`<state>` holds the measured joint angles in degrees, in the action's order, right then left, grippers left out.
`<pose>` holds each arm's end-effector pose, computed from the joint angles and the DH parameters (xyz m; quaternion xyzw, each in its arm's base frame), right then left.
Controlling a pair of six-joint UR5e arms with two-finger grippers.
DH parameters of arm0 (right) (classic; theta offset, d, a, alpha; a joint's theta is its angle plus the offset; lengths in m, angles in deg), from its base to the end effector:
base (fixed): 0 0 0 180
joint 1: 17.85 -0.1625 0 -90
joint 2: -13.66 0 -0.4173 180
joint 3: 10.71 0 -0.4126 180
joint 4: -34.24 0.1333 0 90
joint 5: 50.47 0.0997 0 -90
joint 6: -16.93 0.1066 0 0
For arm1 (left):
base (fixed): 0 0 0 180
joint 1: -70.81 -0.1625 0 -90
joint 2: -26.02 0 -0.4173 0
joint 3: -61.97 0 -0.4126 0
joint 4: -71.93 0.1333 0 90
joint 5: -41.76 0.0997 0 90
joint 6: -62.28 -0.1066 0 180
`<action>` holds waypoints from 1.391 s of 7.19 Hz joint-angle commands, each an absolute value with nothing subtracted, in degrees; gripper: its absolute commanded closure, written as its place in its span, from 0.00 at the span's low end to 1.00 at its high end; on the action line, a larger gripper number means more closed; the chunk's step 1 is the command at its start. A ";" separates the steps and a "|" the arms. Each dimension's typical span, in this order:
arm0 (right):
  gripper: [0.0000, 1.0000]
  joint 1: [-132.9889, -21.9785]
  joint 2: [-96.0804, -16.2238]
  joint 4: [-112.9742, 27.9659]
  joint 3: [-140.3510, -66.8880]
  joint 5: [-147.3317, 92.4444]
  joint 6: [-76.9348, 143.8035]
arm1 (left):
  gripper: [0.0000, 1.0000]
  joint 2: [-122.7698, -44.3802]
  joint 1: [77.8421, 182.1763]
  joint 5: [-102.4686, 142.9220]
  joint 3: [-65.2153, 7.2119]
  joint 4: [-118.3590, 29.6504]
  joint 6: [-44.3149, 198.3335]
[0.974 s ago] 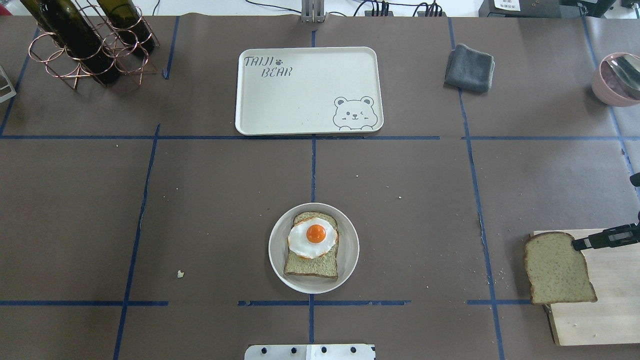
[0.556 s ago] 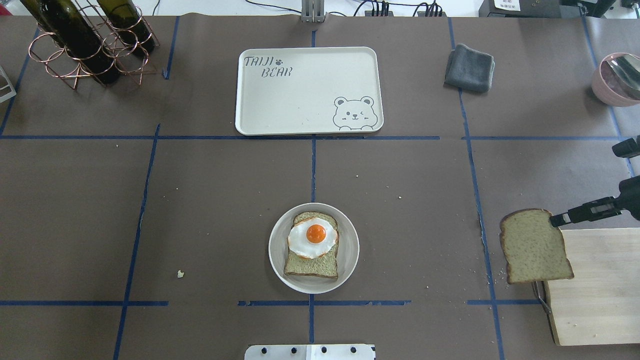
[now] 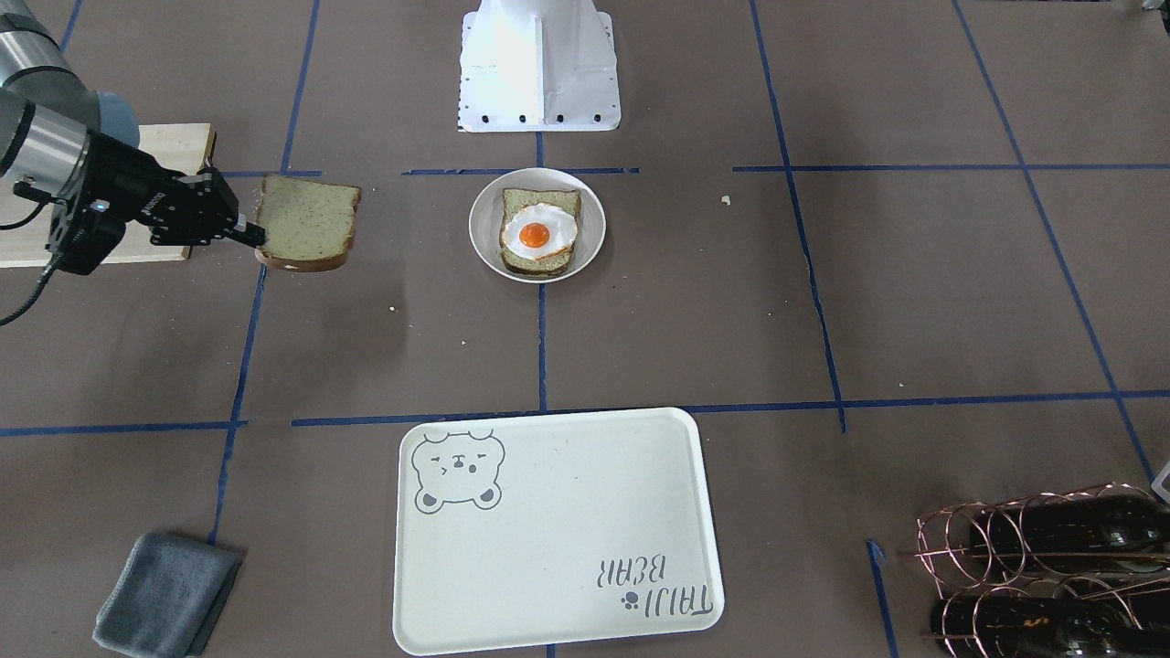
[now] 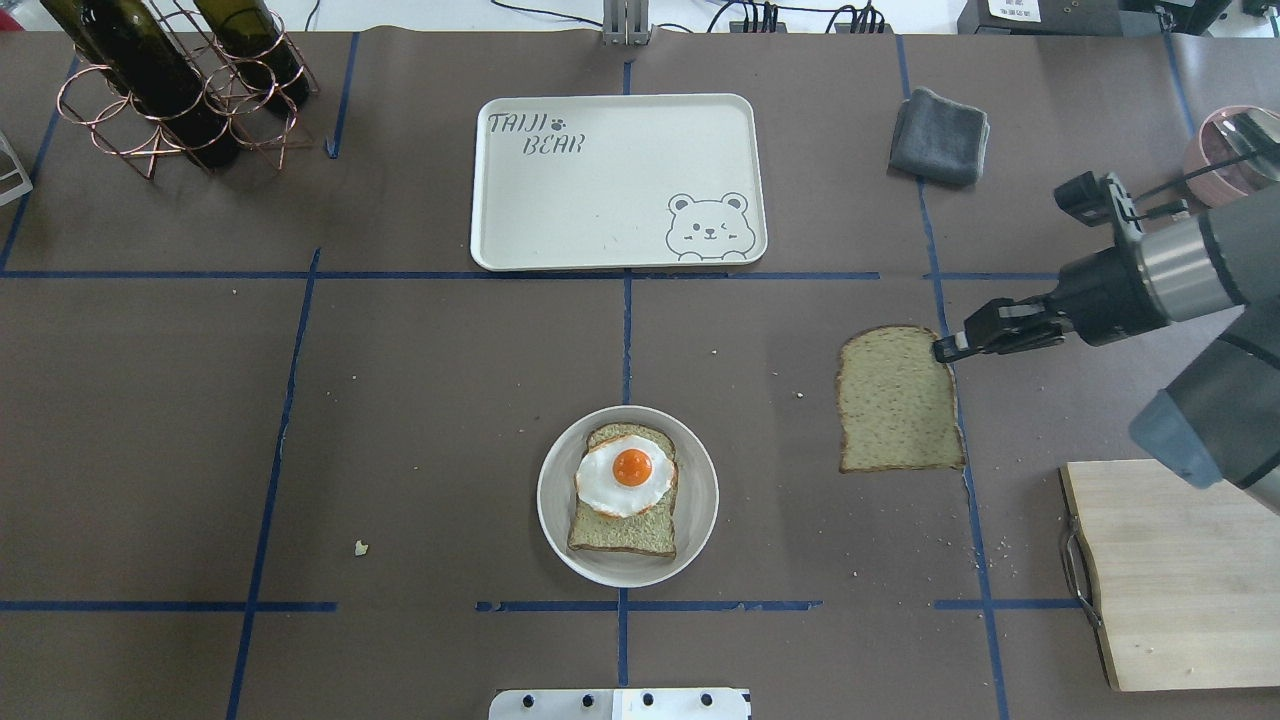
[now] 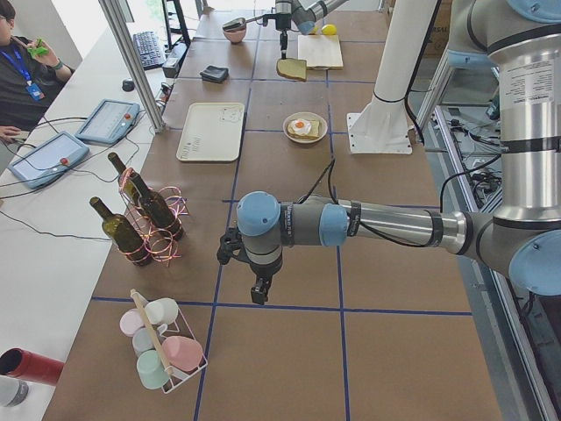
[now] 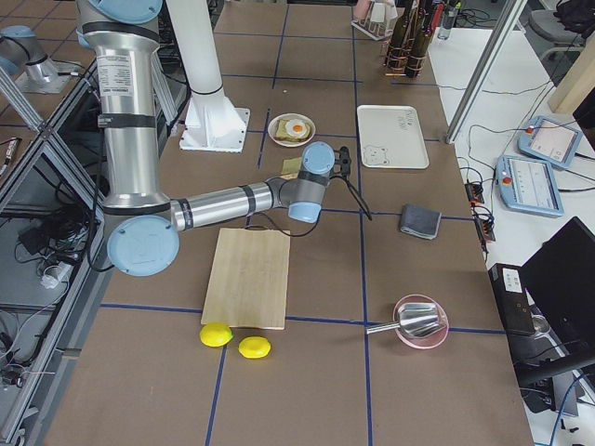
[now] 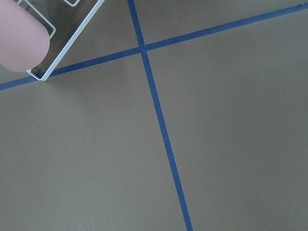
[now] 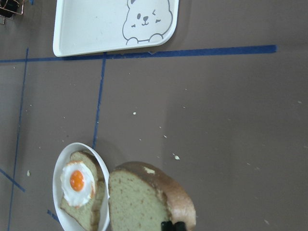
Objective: Make sandwich and place on tray
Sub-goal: 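Lift the bread slice with the right gripper and carry it over the plate, then lower the bread onto the egg toast and open the right gripper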
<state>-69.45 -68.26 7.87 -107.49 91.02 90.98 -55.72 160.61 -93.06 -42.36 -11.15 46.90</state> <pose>-0.2978 -0.4561 0.3854 0.0372 -0.6607 -0.0481 0.7482 -0.0566 -0.4491 0.6089 0.0436 0.3788 0.1225 0.9163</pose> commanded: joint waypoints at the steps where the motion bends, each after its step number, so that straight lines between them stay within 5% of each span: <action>1: 1.00 -62.71 -58.98 2.89 -107.57 84.04 97.06 | 0.00 -55.72 160.64 -93.06 -42.45 -11.22 46.90; 6: 1.00 -44.08 -51.21 -3.90 -106.61 62.08 99.64 | 0.00 -55.81 160.46 -93.15 -42.45 -11.22 46.90; 10: 1.00 -42.90 -53.13 -3.99 -106.07 61.86 99.55 | 0.00 -55.72 160.38 -94.89 -41.92 -11.22 46.90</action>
<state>-43.00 -52.49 -3.97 -106.23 61.87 99.58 -55.79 160.43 -93.69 -42.25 -11.22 46.90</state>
